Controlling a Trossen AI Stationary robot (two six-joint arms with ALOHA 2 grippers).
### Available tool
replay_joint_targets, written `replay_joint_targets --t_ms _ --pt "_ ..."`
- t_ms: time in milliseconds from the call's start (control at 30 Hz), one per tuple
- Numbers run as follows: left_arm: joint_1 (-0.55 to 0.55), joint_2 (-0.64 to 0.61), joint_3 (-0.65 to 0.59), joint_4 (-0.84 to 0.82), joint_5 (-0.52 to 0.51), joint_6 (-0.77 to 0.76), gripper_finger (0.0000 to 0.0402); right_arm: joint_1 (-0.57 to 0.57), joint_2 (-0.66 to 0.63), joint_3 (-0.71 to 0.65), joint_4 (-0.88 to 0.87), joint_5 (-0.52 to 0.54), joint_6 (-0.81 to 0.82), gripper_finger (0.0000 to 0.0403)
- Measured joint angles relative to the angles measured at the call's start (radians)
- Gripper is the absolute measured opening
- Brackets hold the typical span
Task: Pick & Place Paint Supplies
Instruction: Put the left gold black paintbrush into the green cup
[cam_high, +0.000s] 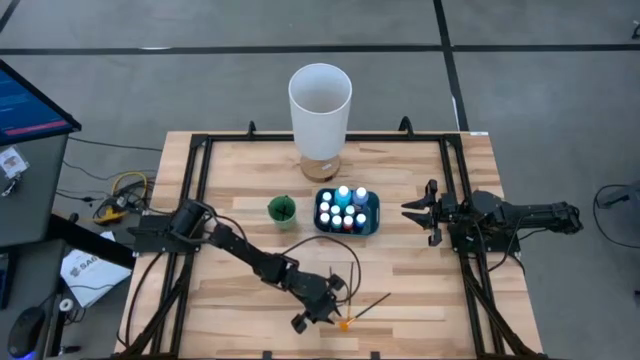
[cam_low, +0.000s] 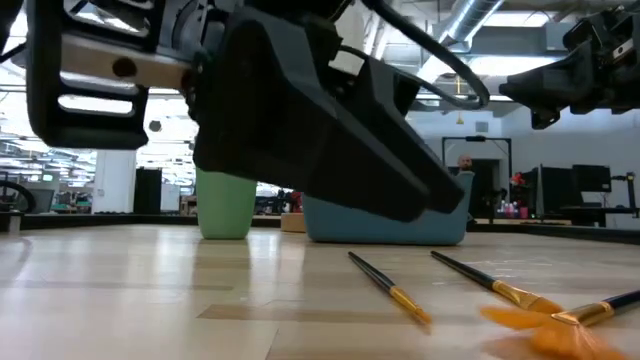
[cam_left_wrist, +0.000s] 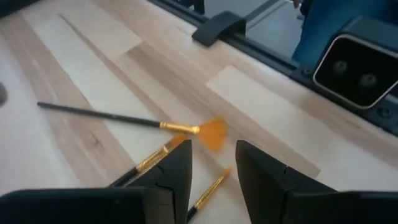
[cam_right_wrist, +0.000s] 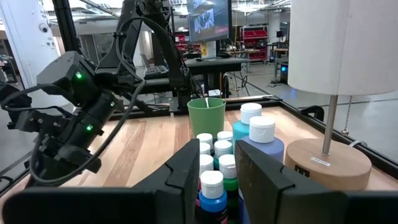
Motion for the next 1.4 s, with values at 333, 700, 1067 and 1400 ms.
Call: replay_joint_targets --t_ms 333,700,1067,1400 --pt "-0.001 0.000 0.000 -0.033 0.000 0.029 0.0111 0.000 0.000 0.000 0.000 0.000 0.000 0.0098" --pt "-0.021 0.000 0.027 -0.047 -0.005 0.052 0.0111 0.000 0.000 0.000 0.000 0.000 0.000 0.0098" --pt "-0.029 0.122 0.144 -0.109 0.004 0.053 0.0111 0.000 0.000 0.000 0.000 0.000 0.000 0.0098" --pt "-0.028 0.084 0.149 -0.228 -0.064 0.052 0.0111 0.000 0.000 0.000 0.000 0.000 0.000 0.0098"
